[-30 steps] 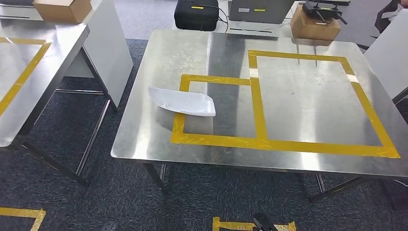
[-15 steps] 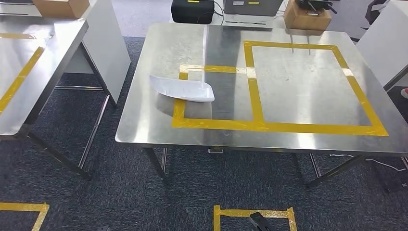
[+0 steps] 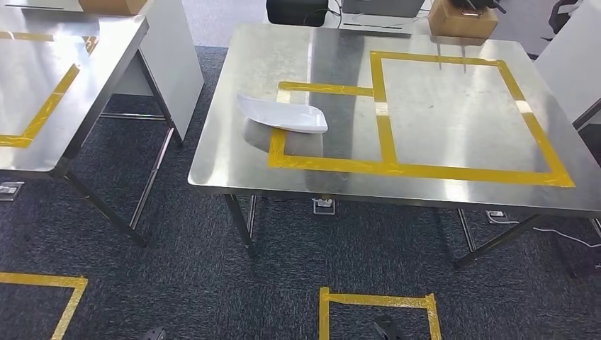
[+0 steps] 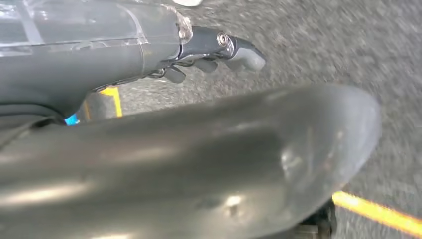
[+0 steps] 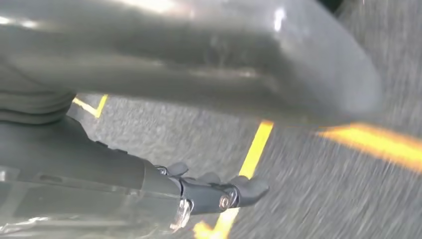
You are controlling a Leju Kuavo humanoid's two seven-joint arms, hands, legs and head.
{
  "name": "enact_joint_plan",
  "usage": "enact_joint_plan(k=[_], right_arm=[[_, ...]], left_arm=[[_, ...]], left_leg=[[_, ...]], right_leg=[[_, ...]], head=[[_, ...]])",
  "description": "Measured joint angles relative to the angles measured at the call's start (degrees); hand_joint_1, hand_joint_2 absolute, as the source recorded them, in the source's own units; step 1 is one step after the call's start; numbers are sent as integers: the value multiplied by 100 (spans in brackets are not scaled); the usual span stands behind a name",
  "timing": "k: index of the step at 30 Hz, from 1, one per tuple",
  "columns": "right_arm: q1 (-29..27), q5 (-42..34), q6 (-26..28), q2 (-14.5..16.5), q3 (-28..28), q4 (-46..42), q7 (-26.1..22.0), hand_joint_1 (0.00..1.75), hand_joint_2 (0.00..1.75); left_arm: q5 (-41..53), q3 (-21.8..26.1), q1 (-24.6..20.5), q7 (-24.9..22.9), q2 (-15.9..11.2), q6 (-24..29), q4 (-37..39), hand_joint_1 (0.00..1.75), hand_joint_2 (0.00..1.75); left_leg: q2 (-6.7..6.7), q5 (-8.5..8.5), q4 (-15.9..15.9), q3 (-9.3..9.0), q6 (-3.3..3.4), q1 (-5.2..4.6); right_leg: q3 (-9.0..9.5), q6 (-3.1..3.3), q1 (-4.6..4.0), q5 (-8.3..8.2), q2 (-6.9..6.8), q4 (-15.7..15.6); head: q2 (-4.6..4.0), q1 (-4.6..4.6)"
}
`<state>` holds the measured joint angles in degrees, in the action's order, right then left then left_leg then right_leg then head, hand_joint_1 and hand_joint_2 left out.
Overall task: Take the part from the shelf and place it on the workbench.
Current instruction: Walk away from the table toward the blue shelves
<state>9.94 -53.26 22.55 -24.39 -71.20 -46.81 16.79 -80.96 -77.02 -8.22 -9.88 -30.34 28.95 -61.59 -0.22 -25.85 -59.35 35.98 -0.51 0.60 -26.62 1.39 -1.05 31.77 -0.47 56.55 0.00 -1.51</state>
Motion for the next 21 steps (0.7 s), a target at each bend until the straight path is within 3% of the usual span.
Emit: enact_joint_plan(k=[2, 3, 4, 6, 7, 8, 9, 10, 12, 14, 17, 18, 19, 21], right_arm=[[-76, -157, 259, -104, 7, -126, 3, 0, 0], [-108, -229, 328, -137, 10, -192, -15, 0, 0], [-136, -279, 373, -165, 12, -251, -43, 0, 0], [-188, -351, 431, -191, 15, -359, -95, 0, 0], [-216, -369, 447, -203, 15, -405, -109, 0, 0], [-243, -383, 454, -207, 14, -449, -115, 0, 0], [-266, -391, 460, -213, 14, -491, -121, 0, 0], [-280, -404, 464, -220, 14, -526, -129, 0, 0], [-293, -454, 489, -239, 15, -586, -151, 0, 0], [-306, -560, 531, -265, 15, -639, -180, 0, 0], [-345, -829, 604, -321, 10, -709, -198, 0, 0], [-361, -910, 624, -340, 7, -728, -184, 0, 0], [-376, -973, 638, -360, 3, -741, -166, 0, 0], [-384, -1050, 660, -390, -5, -760, -141, 0, 0]], left_arm=[[152, -5, 5, 52, 15, -126, 3, 0, 0], [223, -10, 7, 66, 24, -181, 5, 0, 0], [282, -17, 7, 69, 30, -222, 8, 0, 0], [366, -30, 3, 63, 38, -269, 16, 0, 0], [387, -36, 2, 56, 42, -283, 23, 0, 0], [397, -43, 3, 50, 44, -292, 30, 0, 0], [408, -51, 3, 42, 46, -303, 37, 0, 0], [420, -58, 3, 34, 48, -314, 43, 0, 0], [474, -66, -7, -13, 48, -340, 55, 0, 0], [560, -75, -19, -83, 47, -379, 70, 0, 0], [704, -98, -16, -66, 67, -443, 100, 0, 0], [744, -103, -20, -37, 79, -455, 114, 0, 0], [776, -107, -24, -8, 95, -467, 126, 0, 0], [825, -112, -23, 29, 127, -519, 156, 0, 0]], left_leg=[[2, 33, 36, 15, -73, 25], [3, -68, -21, 46, -100, 28], [5, -267, -180, 104, -122, 29], [7, -792, -787, 282, -161, 37], [9, -968, -1121, 358, -183, 39], [11, -1018, -1341, 374, -202, 41], [16, -951, -1392, 301, -215, 41], [21, -798, -1227, 123, -221, 42], [28, -611, -506, -422, -200, 36], [27, -655, 11, -753, -137, 13], [30, -602, 127, -718, -2, 0], [33, -546, 139, -675, 49, 13], [35, -482, 153, -618, 91, 31], [34, -363, 155, -478, 128, 44]], right_leg=[[-22, 23, -7, -136, -14, -97], [-40, 41, 0, -216, -23, -158], [-77, 54, 12, -295, -31, -210], [-215, 73, 16, -403, -33, -209], [-303, 70, 15, -444, -34, -178], [-395, 64, 15, -481, -35, -139], [-496, 51, 18, -516, -36, -87], [-592, 35, 22, -543, -37, -30], [-761, -5, 27, -579, -35, 101], [-845, -54, 26, -617, -31, 188], [-889, -155, 39, -684, -12, 213], [-926, -195, 43, -598, 1, 270], [-979, -235, 49, -416, 14, 417], [-1125, -311, 86, 149, 23, 1030]], head=[[0, -7], [0, -12], [0, 2], [0, 59], [0, 91], [0, 125], [0, 163], [0, 203], [0, 308], [0, 377], [0, 428], [0, 434], [0, 427], [0, 371]])
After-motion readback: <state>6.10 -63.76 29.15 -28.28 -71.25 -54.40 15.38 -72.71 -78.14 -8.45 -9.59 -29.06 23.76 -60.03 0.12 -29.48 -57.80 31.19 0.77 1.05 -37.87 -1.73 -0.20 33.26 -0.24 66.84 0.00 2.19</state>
